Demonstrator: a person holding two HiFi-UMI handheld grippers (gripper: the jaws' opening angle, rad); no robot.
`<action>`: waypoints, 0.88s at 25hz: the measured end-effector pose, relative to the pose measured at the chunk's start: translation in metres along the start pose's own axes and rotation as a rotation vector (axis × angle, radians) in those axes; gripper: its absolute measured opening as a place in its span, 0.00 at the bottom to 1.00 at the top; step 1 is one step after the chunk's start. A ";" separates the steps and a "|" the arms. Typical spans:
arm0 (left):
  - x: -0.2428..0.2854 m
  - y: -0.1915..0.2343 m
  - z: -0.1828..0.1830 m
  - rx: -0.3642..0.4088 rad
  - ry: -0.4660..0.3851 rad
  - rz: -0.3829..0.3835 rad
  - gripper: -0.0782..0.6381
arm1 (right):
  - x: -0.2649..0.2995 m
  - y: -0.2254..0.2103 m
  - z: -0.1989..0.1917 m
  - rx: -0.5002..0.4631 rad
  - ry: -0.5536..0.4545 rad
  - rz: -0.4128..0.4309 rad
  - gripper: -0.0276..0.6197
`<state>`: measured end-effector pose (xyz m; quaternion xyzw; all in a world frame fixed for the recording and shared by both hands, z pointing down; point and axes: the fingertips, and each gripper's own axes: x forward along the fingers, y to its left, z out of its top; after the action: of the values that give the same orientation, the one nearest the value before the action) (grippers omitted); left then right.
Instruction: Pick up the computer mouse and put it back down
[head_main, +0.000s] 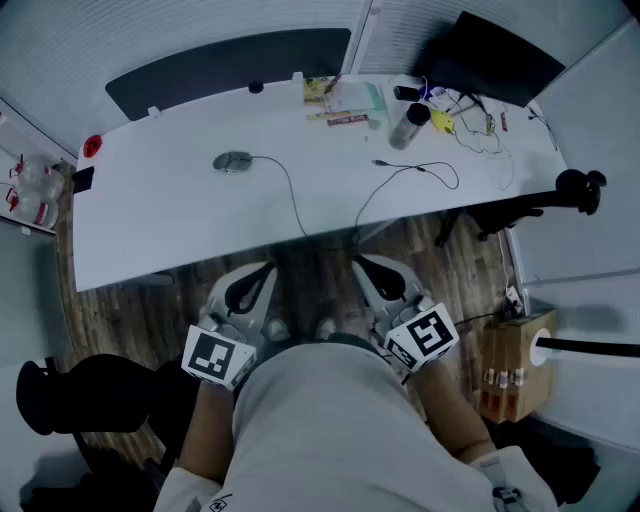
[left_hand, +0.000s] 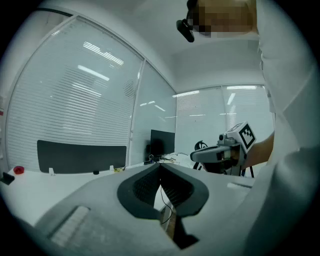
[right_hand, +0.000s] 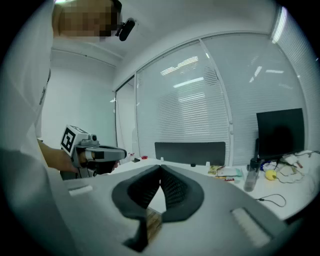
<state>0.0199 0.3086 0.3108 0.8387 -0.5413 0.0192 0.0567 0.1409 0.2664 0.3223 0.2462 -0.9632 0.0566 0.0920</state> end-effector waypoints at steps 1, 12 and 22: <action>-0.003 0.004 -0.002 0.004 0.004 0.006 0.12 | 0.003 0.004 -0.001 0.003 -0.001 0.002 0.05; -0.026 0.035 -0.017 0.014 0.023 -0.017 0.12 | 0.027 0.024 0.002 0.024 0.015 -0.035 0.05; -0.006 0.070 -0.034 0.024 0.080 -0.031 0.12 | 0.059 -0.008 0.000 0.050 0.029 -0.068 0.05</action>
<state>-0.0456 0.2897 0.3496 0.8462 -0.5252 0.0585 0.0687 0.0939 0.2318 0.3353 0.2802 -0.9511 0.0812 0.1017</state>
